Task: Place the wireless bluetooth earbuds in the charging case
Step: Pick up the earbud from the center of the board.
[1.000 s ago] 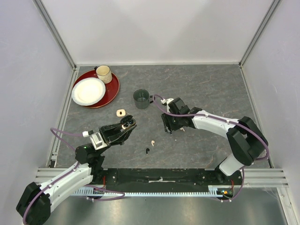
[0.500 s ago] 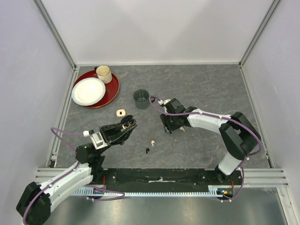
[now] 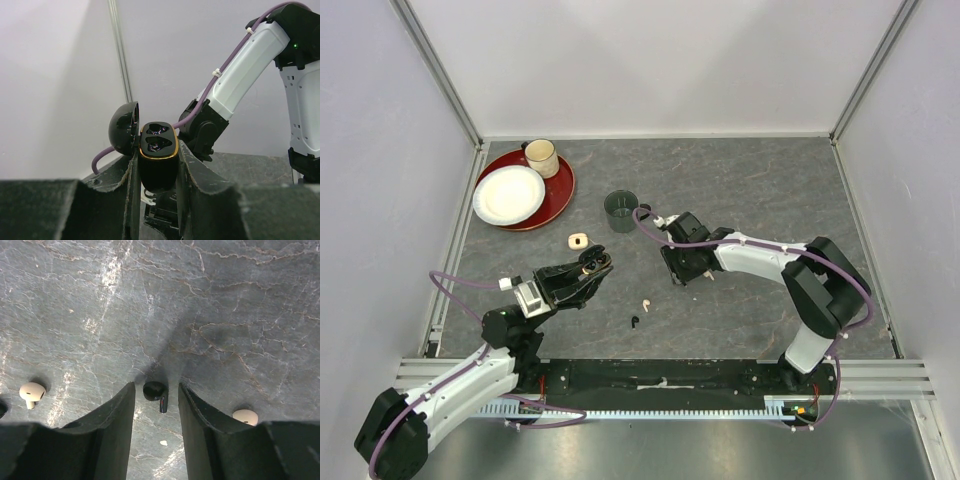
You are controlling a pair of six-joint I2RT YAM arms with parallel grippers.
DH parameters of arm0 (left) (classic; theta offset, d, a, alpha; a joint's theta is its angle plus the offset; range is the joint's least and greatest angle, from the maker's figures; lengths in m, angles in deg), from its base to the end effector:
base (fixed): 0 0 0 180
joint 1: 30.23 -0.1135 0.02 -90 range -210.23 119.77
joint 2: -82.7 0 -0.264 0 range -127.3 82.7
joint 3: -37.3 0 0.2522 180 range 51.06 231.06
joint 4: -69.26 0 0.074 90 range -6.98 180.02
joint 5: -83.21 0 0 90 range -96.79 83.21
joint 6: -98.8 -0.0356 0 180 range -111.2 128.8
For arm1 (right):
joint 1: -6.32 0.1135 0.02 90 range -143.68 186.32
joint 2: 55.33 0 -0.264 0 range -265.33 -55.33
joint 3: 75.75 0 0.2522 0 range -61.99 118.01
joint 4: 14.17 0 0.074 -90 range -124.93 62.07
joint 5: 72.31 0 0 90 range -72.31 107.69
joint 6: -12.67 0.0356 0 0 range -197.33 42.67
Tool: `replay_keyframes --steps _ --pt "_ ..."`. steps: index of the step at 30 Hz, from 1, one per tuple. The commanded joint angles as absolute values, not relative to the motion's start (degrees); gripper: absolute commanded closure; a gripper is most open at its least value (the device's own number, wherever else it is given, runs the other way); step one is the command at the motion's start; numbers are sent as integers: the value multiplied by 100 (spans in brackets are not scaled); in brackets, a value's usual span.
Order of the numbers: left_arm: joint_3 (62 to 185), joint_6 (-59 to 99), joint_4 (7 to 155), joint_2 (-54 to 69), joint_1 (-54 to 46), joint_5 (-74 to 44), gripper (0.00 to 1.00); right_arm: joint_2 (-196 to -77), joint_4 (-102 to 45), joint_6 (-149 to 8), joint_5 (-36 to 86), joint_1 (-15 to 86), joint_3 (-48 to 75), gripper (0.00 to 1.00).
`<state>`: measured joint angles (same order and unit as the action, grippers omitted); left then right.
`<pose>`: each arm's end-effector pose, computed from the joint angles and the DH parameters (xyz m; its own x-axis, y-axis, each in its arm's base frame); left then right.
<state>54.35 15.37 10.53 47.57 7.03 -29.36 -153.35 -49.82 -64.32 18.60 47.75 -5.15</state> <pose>0.0912 -0.0865 0.2568 0.4246 -0.4557 -0.7823 0.8450 0.5098 0.1616 0.2473 0.2190 0.1611 -0.8015 -0.4071 -0.4381 -0.4994 0.8586 0.1158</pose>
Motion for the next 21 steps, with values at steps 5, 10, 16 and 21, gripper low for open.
replay_keyframes --steps 5,10,16,21 --pt "5388 1284 866 4834 712 -2833 98 -15482 -5034 -6459 1611 4833 -275 57" --pt "5335 1275 884 4939 712 -2771 98 -15509 -5095 -6459 1523 4833 -248 61" --pt "5300 1275 928 4974 712 -2727 98 -15517 -5104 -6248 1339 4842 -266 69" --pt "5282 1284 928 5018 712 -2701 98 -15649 -5104 -5626 1023 4842 -248 79"
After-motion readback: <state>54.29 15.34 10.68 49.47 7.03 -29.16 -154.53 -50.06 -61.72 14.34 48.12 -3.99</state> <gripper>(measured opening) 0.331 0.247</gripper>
